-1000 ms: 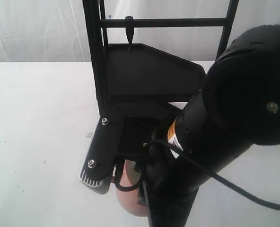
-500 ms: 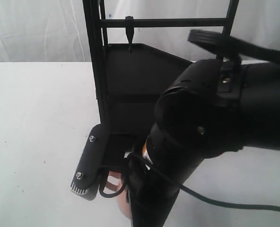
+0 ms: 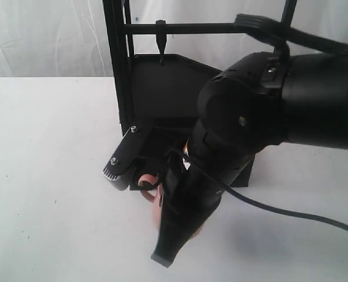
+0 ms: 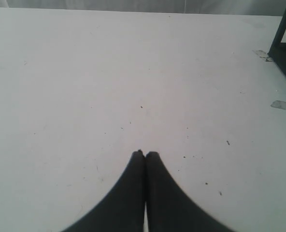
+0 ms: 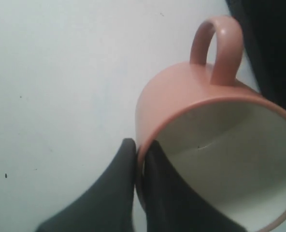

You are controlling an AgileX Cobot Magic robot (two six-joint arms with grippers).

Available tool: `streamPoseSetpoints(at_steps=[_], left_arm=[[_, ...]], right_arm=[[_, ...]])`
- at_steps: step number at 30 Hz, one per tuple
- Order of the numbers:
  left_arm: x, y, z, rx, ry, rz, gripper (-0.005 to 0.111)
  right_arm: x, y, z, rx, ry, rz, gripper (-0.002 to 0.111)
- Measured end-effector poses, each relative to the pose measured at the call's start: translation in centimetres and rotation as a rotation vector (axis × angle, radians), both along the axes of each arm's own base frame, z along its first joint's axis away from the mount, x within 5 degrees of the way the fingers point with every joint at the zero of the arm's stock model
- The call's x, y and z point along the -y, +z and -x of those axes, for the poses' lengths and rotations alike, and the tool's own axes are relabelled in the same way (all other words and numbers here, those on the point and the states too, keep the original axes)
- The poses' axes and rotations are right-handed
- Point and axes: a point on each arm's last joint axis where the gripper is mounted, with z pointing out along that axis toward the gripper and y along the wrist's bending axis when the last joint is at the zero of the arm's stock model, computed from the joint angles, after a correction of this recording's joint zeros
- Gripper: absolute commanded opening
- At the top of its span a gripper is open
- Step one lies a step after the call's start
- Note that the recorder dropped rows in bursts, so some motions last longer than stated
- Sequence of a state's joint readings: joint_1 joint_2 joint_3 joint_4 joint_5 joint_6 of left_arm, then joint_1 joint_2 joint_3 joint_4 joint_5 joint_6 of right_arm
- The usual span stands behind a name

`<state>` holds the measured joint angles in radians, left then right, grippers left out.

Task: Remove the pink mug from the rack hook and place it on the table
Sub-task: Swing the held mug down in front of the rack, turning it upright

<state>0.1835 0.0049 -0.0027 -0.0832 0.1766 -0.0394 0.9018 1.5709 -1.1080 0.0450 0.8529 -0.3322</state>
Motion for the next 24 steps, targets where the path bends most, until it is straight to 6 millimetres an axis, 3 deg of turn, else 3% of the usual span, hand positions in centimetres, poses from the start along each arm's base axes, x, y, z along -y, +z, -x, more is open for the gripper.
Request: streamPoseSetpoints(at_steps=[8,20,24], left_arm=[[0.0,0.0,0.0,0.0,0.0,0.0,0.0],[0.0,0.0,0.0,0.0,0.0,0.0,0.0],[0.0,0.0,0.0,0.0,0.0,0.0,0.0]], right_arm=[[-1.4,-1.3,-0.1,-0.031,0.115,-0.051,0.0],[-1.3,-1.4,0.0,-0.042,0.125,-0.037,0.0],[-0.7,-1.5,-0.7,0.047,0.157,0.04,0.0]])
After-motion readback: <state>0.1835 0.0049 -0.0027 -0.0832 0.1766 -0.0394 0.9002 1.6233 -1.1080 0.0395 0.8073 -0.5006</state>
